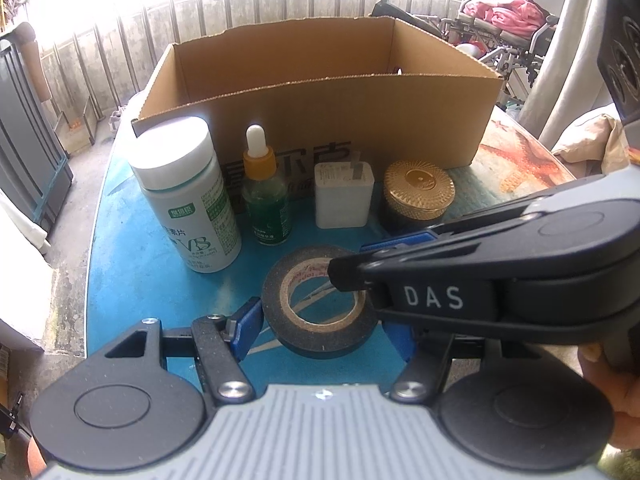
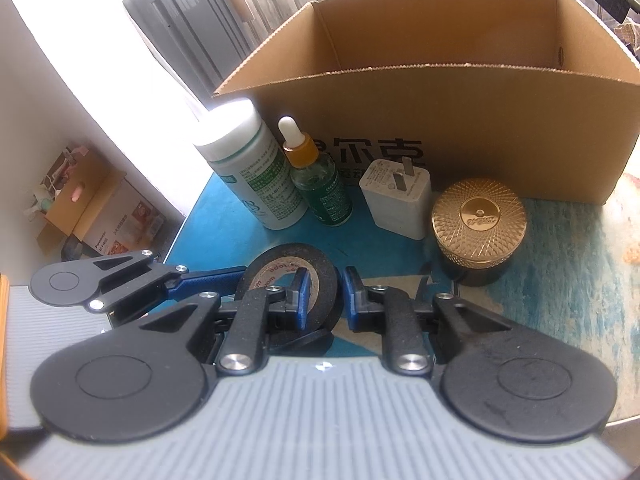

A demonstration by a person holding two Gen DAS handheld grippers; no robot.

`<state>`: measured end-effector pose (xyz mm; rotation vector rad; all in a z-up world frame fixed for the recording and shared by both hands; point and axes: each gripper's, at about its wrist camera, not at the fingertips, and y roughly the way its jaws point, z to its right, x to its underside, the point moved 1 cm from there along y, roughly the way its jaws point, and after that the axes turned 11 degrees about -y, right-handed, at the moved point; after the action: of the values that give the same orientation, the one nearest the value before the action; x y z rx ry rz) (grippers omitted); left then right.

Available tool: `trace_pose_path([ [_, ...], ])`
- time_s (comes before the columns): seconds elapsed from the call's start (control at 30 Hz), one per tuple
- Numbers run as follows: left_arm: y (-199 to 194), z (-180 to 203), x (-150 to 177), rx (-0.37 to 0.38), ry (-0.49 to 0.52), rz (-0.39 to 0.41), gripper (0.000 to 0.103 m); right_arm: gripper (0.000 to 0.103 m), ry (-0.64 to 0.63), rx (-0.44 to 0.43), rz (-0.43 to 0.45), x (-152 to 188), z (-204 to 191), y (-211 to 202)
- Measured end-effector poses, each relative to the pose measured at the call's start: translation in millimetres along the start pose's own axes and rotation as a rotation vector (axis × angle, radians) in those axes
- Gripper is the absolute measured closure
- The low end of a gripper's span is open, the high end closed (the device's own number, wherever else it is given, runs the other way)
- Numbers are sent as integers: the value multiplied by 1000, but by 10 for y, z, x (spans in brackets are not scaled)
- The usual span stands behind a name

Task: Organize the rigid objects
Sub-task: 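Carry the tape roll into the box and open the right gripper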

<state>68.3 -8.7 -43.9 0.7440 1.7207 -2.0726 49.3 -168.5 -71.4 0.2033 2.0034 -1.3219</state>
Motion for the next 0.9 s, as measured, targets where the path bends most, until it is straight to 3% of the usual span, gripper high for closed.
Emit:
trace_pose_path([
  [0.9,-452,168,-38,-28,40,143,37,86,-92,36,139,-56,-203,-609],
])
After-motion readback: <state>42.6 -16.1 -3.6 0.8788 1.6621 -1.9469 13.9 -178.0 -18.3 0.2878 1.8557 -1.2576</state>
